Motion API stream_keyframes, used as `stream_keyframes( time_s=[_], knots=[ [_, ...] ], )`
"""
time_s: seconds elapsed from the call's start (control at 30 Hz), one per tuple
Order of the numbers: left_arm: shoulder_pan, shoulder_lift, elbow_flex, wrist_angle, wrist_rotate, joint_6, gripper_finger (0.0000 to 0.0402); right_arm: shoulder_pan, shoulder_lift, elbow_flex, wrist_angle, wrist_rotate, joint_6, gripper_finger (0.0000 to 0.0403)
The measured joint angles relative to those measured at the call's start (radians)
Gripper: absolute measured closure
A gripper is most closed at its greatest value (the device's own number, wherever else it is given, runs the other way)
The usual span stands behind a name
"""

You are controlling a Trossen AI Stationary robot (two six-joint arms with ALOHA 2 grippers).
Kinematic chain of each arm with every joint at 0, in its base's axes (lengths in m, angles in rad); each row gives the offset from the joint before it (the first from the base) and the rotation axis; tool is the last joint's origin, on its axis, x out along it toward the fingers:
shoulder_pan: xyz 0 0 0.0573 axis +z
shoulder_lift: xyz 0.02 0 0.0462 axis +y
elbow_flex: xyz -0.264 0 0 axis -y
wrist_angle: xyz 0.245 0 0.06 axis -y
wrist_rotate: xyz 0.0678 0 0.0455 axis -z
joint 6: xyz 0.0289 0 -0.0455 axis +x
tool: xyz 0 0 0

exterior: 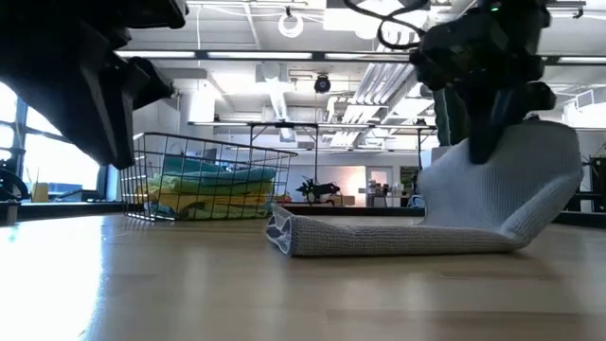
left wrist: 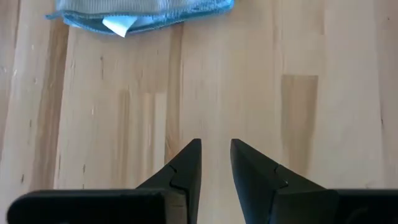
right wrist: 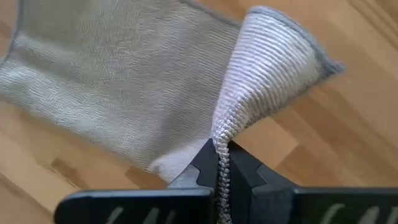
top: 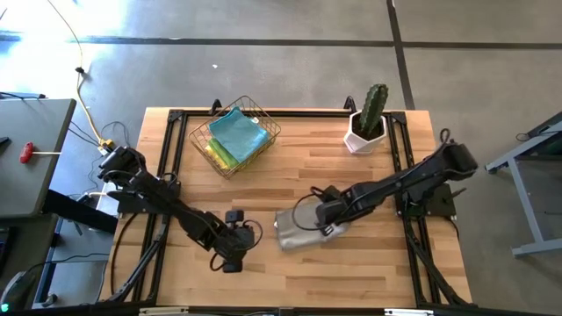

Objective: Fold microfiber towels
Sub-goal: Fold the gray microfiber towel

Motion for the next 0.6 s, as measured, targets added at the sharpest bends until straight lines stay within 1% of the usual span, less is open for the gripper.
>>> stream_keyframes(
  time_s=[0.17,0.3,0.43,0.5,0.6],
  knots=[
    [-0.012,0.000,0.000,-0.026,-0.007,0.010,0.0326,-0.002,0.160,0.157,-0.049,-0.034,-0.072,0.0402],
    [-0.020,0.000,0.000,-0.058,-0.007,0.049,0.0326,-0.003,0.287,0.298,-0.105,-0.055,-0.111,0.0403],
    [-0.020,0.000,0.000,-0.071,-0.009,0.099,0.0326,-0.003,0.387,0.437,-0.162,-0.067,-0.130,0.0403],
    [-0.019,0.000,0.000,-0.067,-0.025,0.130,0.0326,-0.003,0.426,0.501,-0.188,-0.066,-0.138,0.0403],
    [-0.019,0.000,0.000,-0.067,-0.086,0.159,0.0326,-0.003,0.460,0.585,-0.217,-0.060,-0.137,0.0402]
  ],
)
